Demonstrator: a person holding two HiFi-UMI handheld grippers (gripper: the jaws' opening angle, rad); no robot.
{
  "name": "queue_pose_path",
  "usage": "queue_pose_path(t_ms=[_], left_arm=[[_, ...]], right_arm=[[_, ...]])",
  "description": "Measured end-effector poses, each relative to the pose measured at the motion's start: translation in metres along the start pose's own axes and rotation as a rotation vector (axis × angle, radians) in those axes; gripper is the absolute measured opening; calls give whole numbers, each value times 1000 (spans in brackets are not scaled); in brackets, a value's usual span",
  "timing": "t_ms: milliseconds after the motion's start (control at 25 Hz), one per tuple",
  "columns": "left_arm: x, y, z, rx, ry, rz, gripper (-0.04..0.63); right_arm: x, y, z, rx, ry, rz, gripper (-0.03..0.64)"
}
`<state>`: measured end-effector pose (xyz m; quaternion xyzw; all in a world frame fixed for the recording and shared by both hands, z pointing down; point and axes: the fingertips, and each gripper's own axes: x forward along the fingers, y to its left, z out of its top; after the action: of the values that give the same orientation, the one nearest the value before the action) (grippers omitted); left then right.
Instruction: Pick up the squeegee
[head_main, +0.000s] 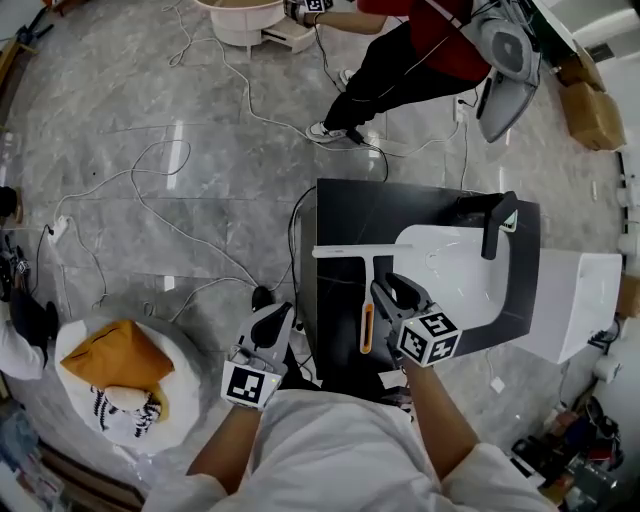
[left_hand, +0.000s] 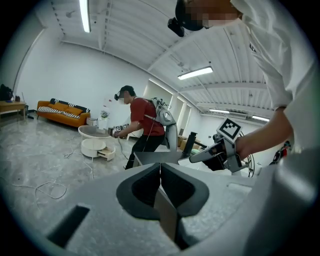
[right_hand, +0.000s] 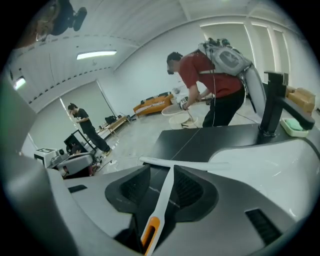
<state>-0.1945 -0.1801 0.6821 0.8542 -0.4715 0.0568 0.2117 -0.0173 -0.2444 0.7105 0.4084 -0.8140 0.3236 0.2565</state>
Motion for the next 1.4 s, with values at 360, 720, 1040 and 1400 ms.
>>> queue_pose_path(t_ms=[360, 720, 1040, 1400], left_arm=[[-6, 14, -28, -73, 30, 12, 17], [-13, 28, -37, -99, 28, 43, 17], [-17, 29, -37, -127, 15, 58, 17], [-27, 26, -29, -116, -15, 79, 17]], right_arm=[[35, -8, -23, 51, 152, -59, 133], [45, -16, -37, 63, 237, -110, 132], [47, -16, -45, 78, 244, -115, 120], [44, -19, -38, 88, 193, -136, 86]])
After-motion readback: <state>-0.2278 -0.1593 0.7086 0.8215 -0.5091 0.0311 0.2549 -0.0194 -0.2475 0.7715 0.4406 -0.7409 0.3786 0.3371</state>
